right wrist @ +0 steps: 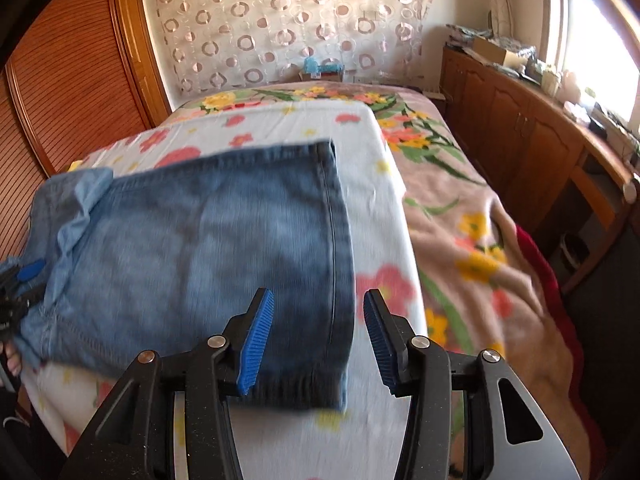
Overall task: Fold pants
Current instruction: 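Pinch the hem edge with the right gripper and release it, then grasp the hem with the right gripper and fold it over toward the waistband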
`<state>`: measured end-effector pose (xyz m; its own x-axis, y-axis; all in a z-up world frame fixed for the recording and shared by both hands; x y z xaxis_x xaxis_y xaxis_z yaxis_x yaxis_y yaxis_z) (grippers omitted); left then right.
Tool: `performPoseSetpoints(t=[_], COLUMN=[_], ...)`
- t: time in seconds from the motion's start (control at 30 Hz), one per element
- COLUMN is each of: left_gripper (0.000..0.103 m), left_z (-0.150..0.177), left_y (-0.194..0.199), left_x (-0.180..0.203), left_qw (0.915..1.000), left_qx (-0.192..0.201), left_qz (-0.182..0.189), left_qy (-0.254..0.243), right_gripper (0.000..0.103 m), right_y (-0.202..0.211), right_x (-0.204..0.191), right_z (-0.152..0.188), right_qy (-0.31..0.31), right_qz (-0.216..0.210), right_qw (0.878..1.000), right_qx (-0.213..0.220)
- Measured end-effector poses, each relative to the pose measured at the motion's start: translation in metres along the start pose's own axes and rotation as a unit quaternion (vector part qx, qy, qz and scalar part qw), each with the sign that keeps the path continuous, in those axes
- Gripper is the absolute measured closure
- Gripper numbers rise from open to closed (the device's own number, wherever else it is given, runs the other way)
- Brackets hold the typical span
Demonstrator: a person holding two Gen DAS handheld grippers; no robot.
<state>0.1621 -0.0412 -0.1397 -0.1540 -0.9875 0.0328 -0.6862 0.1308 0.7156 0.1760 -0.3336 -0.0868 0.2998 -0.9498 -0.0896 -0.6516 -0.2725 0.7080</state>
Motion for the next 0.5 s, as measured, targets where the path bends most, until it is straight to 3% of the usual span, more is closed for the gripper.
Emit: performPoseSetpoints(t=[0.5], left_gripper=[0.022], left_z=[0.0], left_y=[-0.001], left_x=[-0.003], left_qw=[1.0], left_qx=[-0.001], left_qz=[-0.003], left_qy=[-0.002], right_gripper=[0.054], right_y=[0.011], right_x=[-0.002], right_z=[0.033], right_qy=[-0.017], right_qz=[0.007], right_qw=[1.0], right_qx=[-0.008])
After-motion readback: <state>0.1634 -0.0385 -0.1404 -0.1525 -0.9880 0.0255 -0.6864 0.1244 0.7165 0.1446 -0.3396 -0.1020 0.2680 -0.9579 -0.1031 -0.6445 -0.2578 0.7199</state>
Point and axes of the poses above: each gripper's, at about its wrist camera, not at the fingertips, and y roughly against the way its jaws point, x to its right, z to its underside, the point moved 7 cm from there along -y, roughly the way its jaws point, and after that the axes turned 7 degrees about -z, right-handed, at the moved point
